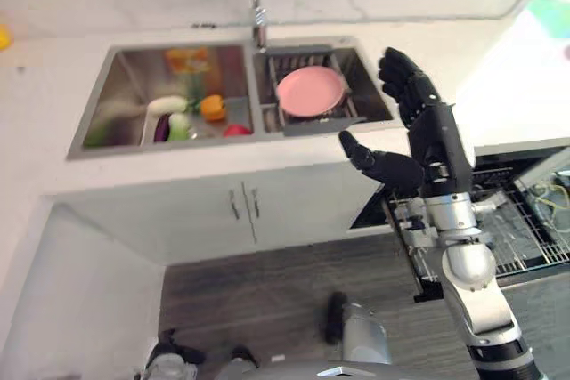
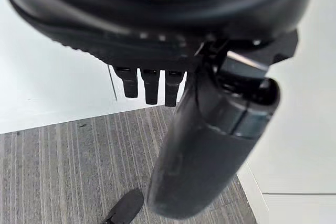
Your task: Place the dishes in the dishwasher.
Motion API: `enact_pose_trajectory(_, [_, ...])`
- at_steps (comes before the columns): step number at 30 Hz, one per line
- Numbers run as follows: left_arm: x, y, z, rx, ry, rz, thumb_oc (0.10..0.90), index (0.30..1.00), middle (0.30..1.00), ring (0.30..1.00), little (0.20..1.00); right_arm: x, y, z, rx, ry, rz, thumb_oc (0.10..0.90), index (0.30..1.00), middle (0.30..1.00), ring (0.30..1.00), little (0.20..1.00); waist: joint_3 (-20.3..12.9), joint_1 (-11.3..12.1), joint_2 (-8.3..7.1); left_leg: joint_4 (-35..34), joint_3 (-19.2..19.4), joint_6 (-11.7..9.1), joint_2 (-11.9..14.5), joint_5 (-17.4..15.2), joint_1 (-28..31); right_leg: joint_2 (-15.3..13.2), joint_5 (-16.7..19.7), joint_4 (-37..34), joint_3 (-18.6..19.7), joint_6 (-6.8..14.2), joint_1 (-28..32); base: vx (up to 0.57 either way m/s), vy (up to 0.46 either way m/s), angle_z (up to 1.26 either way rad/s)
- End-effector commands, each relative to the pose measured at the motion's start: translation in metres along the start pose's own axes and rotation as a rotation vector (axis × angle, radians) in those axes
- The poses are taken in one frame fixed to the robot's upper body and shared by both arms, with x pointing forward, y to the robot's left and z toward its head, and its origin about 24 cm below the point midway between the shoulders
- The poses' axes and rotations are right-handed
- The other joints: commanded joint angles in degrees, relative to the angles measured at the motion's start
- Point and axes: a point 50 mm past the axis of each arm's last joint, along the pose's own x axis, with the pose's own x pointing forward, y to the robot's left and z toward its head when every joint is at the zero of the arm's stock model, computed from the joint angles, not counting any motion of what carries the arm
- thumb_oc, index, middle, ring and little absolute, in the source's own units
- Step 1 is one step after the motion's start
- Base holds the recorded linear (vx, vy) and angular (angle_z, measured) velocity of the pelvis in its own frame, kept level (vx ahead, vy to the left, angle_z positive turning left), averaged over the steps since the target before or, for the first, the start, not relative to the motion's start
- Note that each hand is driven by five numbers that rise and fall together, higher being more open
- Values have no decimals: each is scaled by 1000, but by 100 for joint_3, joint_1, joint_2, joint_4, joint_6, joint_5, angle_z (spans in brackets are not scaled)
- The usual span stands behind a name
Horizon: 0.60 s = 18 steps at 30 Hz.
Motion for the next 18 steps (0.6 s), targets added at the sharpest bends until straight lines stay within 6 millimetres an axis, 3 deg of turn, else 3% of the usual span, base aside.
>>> enact_pose_trajectory(1, [0, -10, 31, 16, -95, -24, 800, 900, 900, 900, 900, 21, -23, 42, -36, -275, -108, 800, 900, 900, 900, 900, 56, 20, 246, 57, -505, -367, 532, 293, -136, 165, 402, -799, 282, 59, 1027, 240, -85, 9])
enact_pose_trajectory(2, [-2, -16, 30, 27, -99, -42, 800, 900, 900, 900, 900, 15, -27, 41, -64, -262, -129, 800, 900, 900, 900, 900, -17, -49, 229, 57, -570, -380, 482, 219, -21, 167, 481, -960, 511, 96, 1170, 222, -100, 15])
enact_pose_trajectory(9, [-13, -43, 44, -5, -156, -109, 800, 900, 900, 900, 900, 16, -37, 48, -100, -297, -161, 800, 900, 900, 900, 900, -183, 29, 357, 378, -703, -578, 611, 319, 94, 417, 458, -1611, 252, -59, 1917, 141, -164, 4])
enact_pose_trajectory(11, [-17, -50, 59, 14, -227, -119, 800, 900, 900, 900, 900, 21, -41, 52, -57, -333, -191, 800, 900, 900, 900, 900, -21, 92, 260, 1826, -745, -859, 1073, 543, -433, 516, 194, -1711, 110, -293, 2233, 77, -314, 15])
enact_pose_trajectory(13, [-18, -52, 65, -27, -227, -118, 800, 900, 900, 900, 900, 21, -42, 51, -42, -325, -188, 800, 900, 900, 900, 900, 117, 174, 193, 2410, -1062, -1017, 1176, 712, -751, 535, 39, -1746, 39, -406, 2467, 87, -145, 32])
enact_pose_trajectory(16, [-20, -57, 62, -17, -219, -132, 800, 900, 900, 900, 900, 21, -48, 49, -115, -311, -211, 800, 900, 900, 900, 900, 54, 222, 231, 1356, -1031, -806, 954, 643, -956, 530, 41, -1753, -63, -268, 2529, 111, 33, 12])
enact_pose_trajectory(18, [-22, -58, 58, 0, -225, -126, 800, 900, 900, 900, 900, 18, -49, 44, -103, -277, -185, 800, 900, 900, 900, 900, 40, 240, 199, 1066, -1022, -726, 906, 601, -823, 481, 65, -1705, -28, -255, 2559, 124, 75, -5])
